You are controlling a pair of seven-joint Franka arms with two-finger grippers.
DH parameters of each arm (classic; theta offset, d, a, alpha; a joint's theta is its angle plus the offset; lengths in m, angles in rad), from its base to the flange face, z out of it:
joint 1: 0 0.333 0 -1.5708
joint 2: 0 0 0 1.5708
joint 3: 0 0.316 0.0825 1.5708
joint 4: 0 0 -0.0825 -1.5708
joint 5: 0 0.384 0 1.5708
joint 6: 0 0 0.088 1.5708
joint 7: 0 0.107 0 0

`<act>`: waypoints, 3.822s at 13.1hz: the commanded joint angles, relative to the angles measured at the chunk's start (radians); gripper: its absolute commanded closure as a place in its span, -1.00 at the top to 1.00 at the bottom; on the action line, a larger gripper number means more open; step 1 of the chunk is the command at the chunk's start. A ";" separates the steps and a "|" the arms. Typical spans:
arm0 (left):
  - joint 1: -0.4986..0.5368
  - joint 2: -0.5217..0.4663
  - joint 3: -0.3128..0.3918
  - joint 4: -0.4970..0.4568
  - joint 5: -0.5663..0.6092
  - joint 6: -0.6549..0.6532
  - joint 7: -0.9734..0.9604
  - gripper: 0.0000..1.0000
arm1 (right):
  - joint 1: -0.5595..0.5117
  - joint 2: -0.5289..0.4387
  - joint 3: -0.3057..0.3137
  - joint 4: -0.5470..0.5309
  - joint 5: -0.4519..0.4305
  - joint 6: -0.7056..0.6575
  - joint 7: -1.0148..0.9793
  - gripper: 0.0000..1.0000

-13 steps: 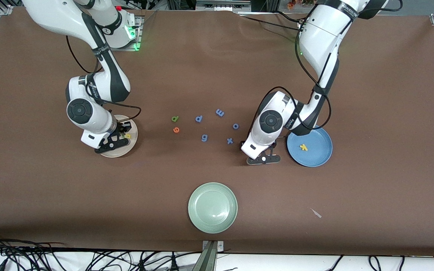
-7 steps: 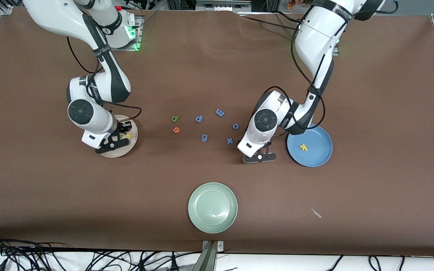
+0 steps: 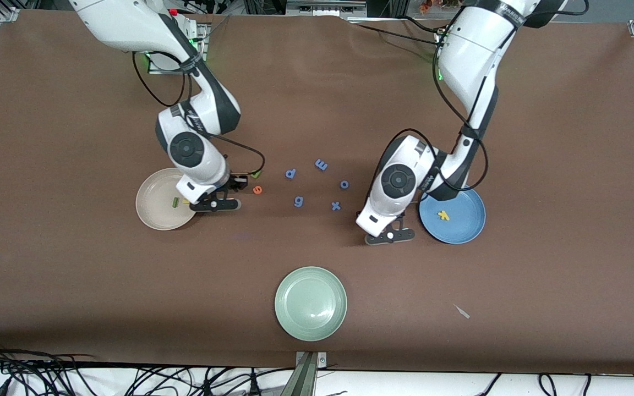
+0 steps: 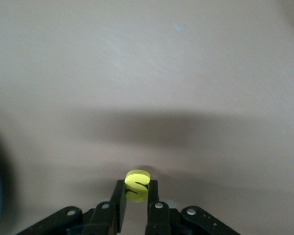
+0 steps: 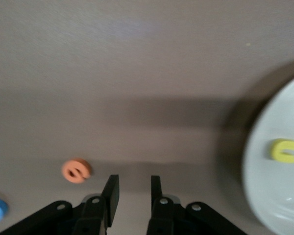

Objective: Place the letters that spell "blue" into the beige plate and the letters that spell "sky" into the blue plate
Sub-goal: 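Drop the l on the cream plate while the left gripper carries s to blue, then carry the orange e to the cream plate while the left grasps teal y, then grasp the green p with the right gripper while the left carries y to blue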

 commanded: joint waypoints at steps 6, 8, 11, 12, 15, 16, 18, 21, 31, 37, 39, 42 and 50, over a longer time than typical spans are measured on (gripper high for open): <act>0.155 -0.106 0.012 -0.030 0.073 -0.290 0.287 -0.95 | 0.012 0.095 0.061 0.053 -0.105 0.131 0.228 -0.33; 0.178 -0.106 0.012 -0.068 0.073 -0.294 0.301 -0.94 | 0.015 0.101 0.061 0.053 -0.112 0.133 0.246 -0.32; 0.206 -0.100 0.011 -0.110 0.075 -0.293 0.329 -0.86 | 0.016 0.102 0.061 0.045 -0.113 0.140 0.249 -0.18; 0.207 -0.094 0.011 -0.117 0.075 -0.290 0.336 -0.86 | 0.016 0.102 0.061 0.042 -0.113 0.140 0.249 -0.17; 0.209 -0.089 0.011 -0.136 0.073 -0.285 0.338 -0.78 | 0.018 0.103 0.061 0.030 -0.116 0.148 0.249 0.08; 0.209 -0.086 0.011 -0.139 0.073 -0.285 0.336 -0.70 | 0.018 0.103 0.061 0.027 -0.116 0.150 0.249 0.09; 0.212 -0.085 0.011 -0.141 0.073 -0.287 0.335 0.47 | 0.018 0.105 0.061 0.016 -0.116 0.154 0.249 0.09; 0.221 -0.092 0.009 -0.131 0.057 -0.305 0.323 1.00 | 0.018 0.111 0.061 0.013 -0.118 0.159 0.249 0.01; 0.194 -0.137 -0.122 -0.139 -0.063 -0.171 -0.297 1.00 | 0.012 0.016 -0.019 0.031 -0.110 0.017 0.013 -0.89; 0.161 -0.135 -0.150 -0.338 -0.049 0.194 -0.550 1.00 | 0.001 -0.044 -0.175 -0.002 -0.104 -0.077 -0.361 -0.72; 0.161 -0.142 -0.158 -0.372 -0.049 0.236 -0.553 0.78 | -0.002 -0.044 -0.192 -0.015 -0.103 -0.071 -0.404 -0.41; 0.163 -0.143 -0.161 -0.374 -0.049 0.227 -0.555 0.10 | -0.007 -0.044 -0.192 -0.018 -0.103 -0.071 -0.398 0.41; 0.163 -0.174 -0.159 -0.371 -0.045 0.195 -0.540 -1.00 | -0.004 -0.023 -0.010 -0.013 -0.098 -0.077 0.142 0.50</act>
